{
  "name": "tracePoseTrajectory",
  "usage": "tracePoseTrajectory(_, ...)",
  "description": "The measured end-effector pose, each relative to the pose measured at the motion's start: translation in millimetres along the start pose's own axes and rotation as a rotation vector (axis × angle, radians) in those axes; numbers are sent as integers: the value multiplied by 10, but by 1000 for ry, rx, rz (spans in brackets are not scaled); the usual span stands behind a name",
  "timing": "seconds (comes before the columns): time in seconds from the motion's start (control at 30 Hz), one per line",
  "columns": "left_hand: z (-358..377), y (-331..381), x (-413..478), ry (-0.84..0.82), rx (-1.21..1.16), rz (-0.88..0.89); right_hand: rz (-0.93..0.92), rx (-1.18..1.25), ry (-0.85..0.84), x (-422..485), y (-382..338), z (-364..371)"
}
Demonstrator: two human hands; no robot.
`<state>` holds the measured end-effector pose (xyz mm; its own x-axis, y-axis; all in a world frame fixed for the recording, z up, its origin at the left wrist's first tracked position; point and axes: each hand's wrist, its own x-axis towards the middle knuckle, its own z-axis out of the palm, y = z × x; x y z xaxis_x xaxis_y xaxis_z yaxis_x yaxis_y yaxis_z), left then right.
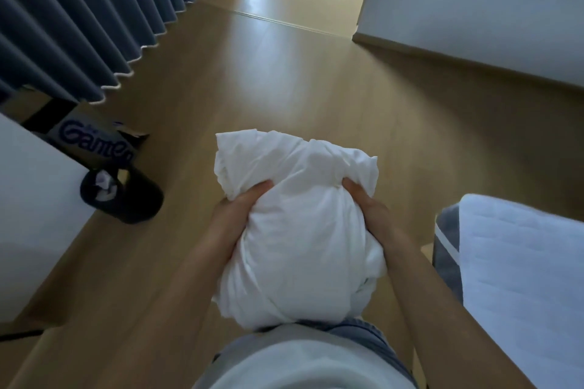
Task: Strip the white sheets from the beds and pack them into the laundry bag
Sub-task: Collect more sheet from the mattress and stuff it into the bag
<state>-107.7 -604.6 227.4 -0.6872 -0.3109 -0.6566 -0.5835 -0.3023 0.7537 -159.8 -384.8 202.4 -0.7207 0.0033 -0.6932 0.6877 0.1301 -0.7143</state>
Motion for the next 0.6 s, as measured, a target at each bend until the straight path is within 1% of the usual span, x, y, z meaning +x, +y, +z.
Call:
tracePoseTrajectory(0.1, 257, 581, 566, -5, -4, 13, -37, -36, -45, 662, -750, 49)
tracePoseTrajectory(0.23, 468, 1280, 1305, 72, -52, 31, -111, -72, -75, 1432, -1650, 237)
tracePoseTrajectory(0.33, 612, 1735, 1901, 103, -76, 18, -124, -83, -105, 2022, -2211, 400)
tracePoseTrajectory(0.4, 718, 2074, 2362, 111, -79, 5, -114, -87, -93, 2472, -2590, 517)
tracePoseTrajectory(0.53, 1003, 2859, 3369, 67, -84, -36, -58, -67, -34, 3325, -3421, 663)
tracePoseTrajectory(0.6, 1206, 3284, 3822, -8, -92, -51, -56, -61, -17, 3700, -3859, 656)
